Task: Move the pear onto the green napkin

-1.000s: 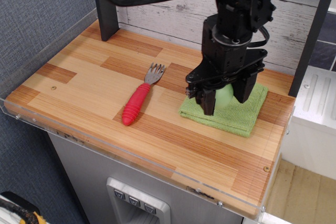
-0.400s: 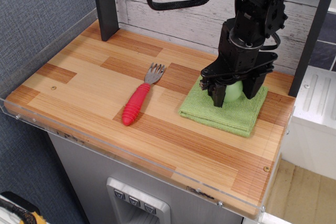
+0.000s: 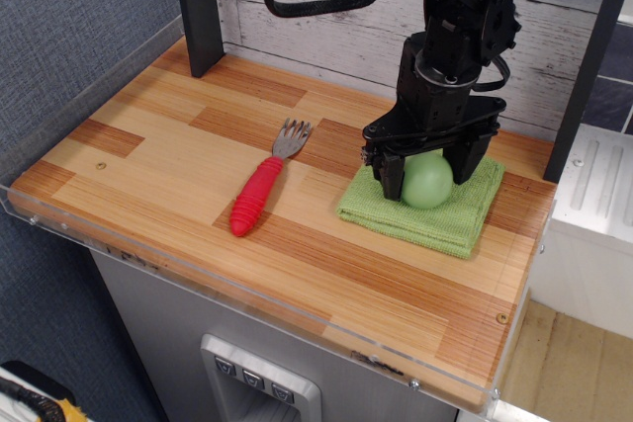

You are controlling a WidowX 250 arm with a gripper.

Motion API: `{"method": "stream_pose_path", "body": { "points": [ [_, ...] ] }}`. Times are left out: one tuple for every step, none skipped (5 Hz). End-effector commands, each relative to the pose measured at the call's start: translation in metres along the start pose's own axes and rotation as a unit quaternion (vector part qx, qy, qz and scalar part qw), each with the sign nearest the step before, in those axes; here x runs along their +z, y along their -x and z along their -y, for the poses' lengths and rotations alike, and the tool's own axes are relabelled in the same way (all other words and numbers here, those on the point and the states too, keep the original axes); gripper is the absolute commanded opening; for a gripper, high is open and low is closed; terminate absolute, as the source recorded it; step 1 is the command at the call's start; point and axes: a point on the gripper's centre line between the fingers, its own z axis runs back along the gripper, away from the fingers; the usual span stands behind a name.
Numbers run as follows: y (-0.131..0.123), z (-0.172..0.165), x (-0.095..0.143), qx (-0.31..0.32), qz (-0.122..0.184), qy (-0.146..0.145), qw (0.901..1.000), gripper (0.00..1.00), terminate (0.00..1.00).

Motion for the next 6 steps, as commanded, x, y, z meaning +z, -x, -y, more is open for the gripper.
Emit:
{"method": "stream_pose_path", "body": {
  "points": [
    [-0.030, -0.002, 0.078, 0.004, 0.040, 0.071, 0.9967, 1.00, 0.00],
    [-0.048, -0.026, 0.105, 0.039, 0.075, 0.056, 0.9949, 1.00, 0.00],
    [-0.074, -0.050, 0.101, 0.028, 0.069, 0.022, 0.9970, 1.00, 0.00],
    [-0.101, -0.083, 0.083, 0.002, 0.095, 0.009, 0.9954, 1.00, 0.00],
    [-0.128, -0.113, 0.060, -0.097, 0.089, -0.002, 0.9913, 1.00, 0.00],
    [-0.151, -0.142, 0.038, -0.151, 0.061, -0.008, 0.9865, 1.00, 0.00]
  ]
}}
